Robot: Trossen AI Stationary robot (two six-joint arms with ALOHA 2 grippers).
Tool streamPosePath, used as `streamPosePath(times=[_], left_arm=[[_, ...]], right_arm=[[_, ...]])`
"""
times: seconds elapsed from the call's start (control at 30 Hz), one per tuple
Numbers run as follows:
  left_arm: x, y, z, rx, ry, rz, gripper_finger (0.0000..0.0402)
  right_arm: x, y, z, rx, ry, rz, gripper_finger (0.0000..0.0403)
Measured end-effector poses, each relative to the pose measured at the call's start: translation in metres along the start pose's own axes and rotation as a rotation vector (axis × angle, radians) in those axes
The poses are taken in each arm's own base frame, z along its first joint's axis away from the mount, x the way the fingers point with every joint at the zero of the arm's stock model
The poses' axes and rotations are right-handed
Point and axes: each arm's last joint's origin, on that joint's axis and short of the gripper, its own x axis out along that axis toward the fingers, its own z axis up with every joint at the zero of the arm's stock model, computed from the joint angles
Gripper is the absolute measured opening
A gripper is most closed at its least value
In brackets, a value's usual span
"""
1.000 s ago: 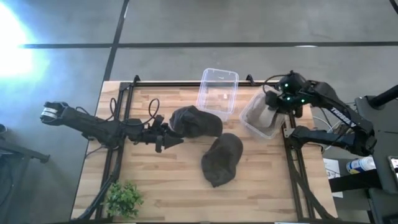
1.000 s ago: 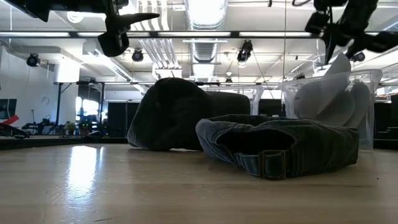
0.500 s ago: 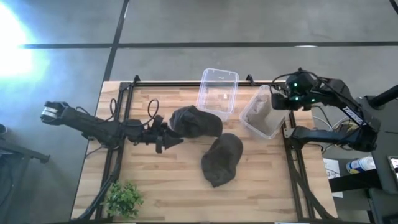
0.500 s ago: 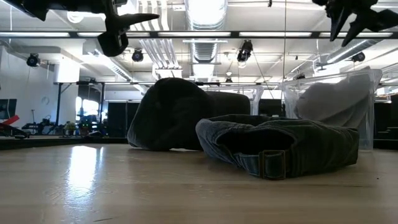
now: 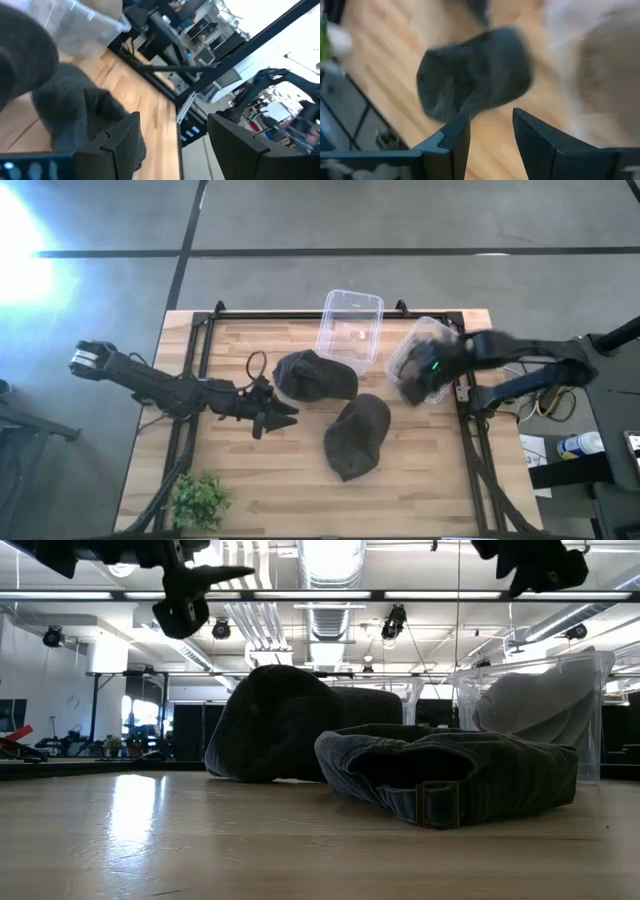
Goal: Pick & Place hat
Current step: Put the bottom black cap into the left transparent bin
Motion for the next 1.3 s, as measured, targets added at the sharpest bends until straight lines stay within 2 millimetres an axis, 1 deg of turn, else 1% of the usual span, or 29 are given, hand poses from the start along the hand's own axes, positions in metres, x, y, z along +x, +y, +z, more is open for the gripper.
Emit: streamPosePath(times=[0.07,0.17,0.27,0.4,0.47,0.53,0.7,0.9,1.0,1.17,1.23,1.3], left_arm=[[0.004,0.001,-0.005,-0.009,0.023,0.004,0.0225],[0.010,0.002,-0.015,-0.015,0.064,0.008,0.0225],[0.017,0.005,-0.027,-0.024,0.112,0.035,0.0225],[0.030,0.005,-0.039,-0.020,0.162,0.060,0.0225],[0.038,0.005,-0.044,-0.016,0.182,0.071,0.0225],[0.047,0.004,-0.046,-0.014,0.194,0.080,0.0225],[0.069,-0.001,-0.049,-0.011,0.211,0.089,0.0225],[0.092,-0.007,-0.051,-0.009,0.228,0.101,0.0225],[0.103,-0.007,-0.055,-0.047,0.237,0.117,0.0225],[0.110,-0.002,-0.074,-0.122,0.320,0.193,0.0225],[0.108,0.001,-0.083,-0.141,0.381,0.262,0.0225],[0.103,0.002,-0.094,-0.147,0.451,0.337,0.0225]], right_arm=[[0.019,0.018,-0.009,-0.025,0.059,-0.017,0.0144],[0.046,0.040,-0.031,-0.059,0.131,-0.072,0.0144],[0.072,0.055,-0.054,-0.035,0.150,-0.164,0.0144],[0.107,0.067,-0.080,0.050,0.085,-0.299,0.0144],[0.123,0.070,-0.090,0.089,0.060,-0.351,0.0144],[0.139,0.070,-0.095,0.127,0.014,-0.407,0.0144],[0.178,0.071,-0.097,0.157,-0.110,-0.475,0.0144],[0.221,0.073,-0.093,0.132,-0.086,-0.457,0.0138],[0.240,0.075,-0.091,0.139,-0.068,-0.412,0.0129],[0.255,0.098,-0.086,0.070,-0.038,-0.158,0.0111],[0.254,0.107,-0.084,0.043,-0.044,-0.066,0.0105],[0.251,0.112,-0.083,0.020,-0.054,-0.013,0.0099]])
